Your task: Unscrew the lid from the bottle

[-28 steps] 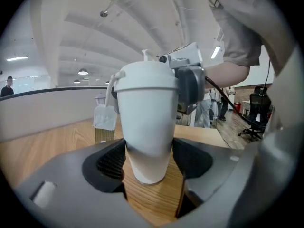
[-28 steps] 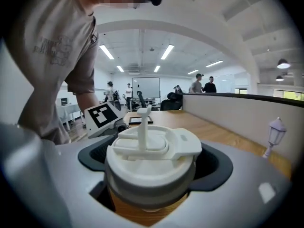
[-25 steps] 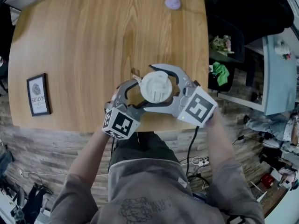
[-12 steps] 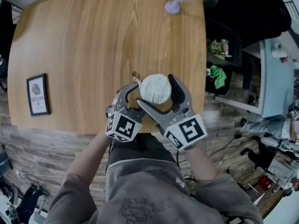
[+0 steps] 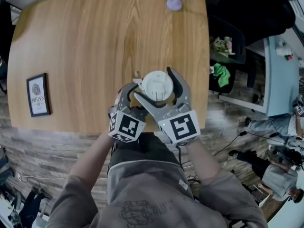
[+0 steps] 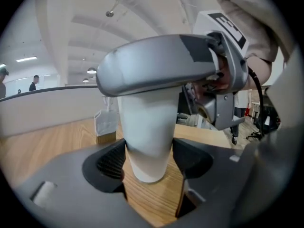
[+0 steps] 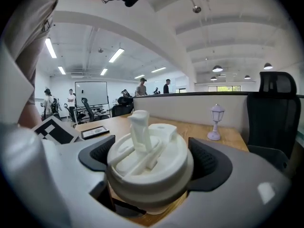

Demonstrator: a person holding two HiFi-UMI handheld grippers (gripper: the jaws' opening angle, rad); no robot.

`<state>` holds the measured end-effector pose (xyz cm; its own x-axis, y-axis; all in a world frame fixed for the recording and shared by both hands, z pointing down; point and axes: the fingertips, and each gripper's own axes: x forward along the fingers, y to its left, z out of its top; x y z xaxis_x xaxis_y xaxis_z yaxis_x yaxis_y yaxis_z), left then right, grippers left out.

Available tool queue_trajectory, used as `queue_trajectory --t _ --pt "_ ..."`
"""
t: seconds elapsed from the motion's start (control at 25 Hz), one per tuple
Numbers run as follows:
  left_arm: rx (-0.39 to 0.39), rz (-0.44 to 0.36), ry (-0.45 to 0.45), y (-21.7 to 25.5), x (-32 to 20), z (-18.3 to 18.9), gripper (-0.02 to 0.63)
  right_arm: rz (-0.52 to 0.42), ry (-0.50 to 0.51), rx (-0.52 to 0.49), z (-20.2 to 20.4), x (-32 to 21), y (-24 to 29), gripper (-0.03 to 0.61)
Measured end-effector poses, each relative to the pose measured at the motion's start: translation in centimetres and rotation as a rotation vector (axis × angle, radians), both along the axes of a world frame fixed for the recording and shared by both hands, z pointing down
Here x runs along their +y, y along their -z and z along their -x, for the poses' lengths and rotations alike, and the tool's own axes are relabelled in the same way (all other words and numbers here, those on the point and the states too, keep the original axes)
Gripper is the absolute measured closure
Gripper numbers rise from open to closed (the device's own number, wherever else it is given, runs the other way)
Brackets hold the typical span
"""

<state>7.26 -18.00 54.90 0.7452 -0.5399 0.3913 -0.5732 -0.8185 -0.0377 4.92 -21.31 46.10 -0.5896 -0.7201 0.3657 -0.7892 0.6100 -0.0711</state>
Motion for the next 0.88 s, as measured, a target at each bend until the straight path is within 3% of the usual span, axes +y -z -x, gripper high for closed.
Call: queue_trajectory --t 0.12,0.36,0.52,0.72,0.8,0.88 --pt "-0.001 0.006 -0.007 0.0 -0.2 -0.3 0.305 0.011 0.120 -0.018 0.1 0.2 0.1 0.087" --pt "-0.001 0.012 -0.026 0.1 -0.2 -0.1 0.307 0.040 0.506 -0.052 1.1 1.4 0.3 0.087" --pt "-0.005 0.016 -0.043 0.1 -0.1 -0.2 0.308 0.047 0.711 -0.057 1.4 2.3 0.6 0.087" --pt "-0.004 0.016 -0.043 0.2 -0.2 0.0 0.308 0.107 0.766 0.023 1.1 2.6 -0.8 0.084" --pt "-0.004 0.016 -0.043 0.2 -0.2 0.0 0.308 0.128 0.744 0.044 0.6 3.1 -1.9 0.083" --pt "-0.006 0.020 -0.043 0.1 -0.2 0.0 0.308 0.135 0.673 -0.012 0.1 3.1 -2.0 0.080"
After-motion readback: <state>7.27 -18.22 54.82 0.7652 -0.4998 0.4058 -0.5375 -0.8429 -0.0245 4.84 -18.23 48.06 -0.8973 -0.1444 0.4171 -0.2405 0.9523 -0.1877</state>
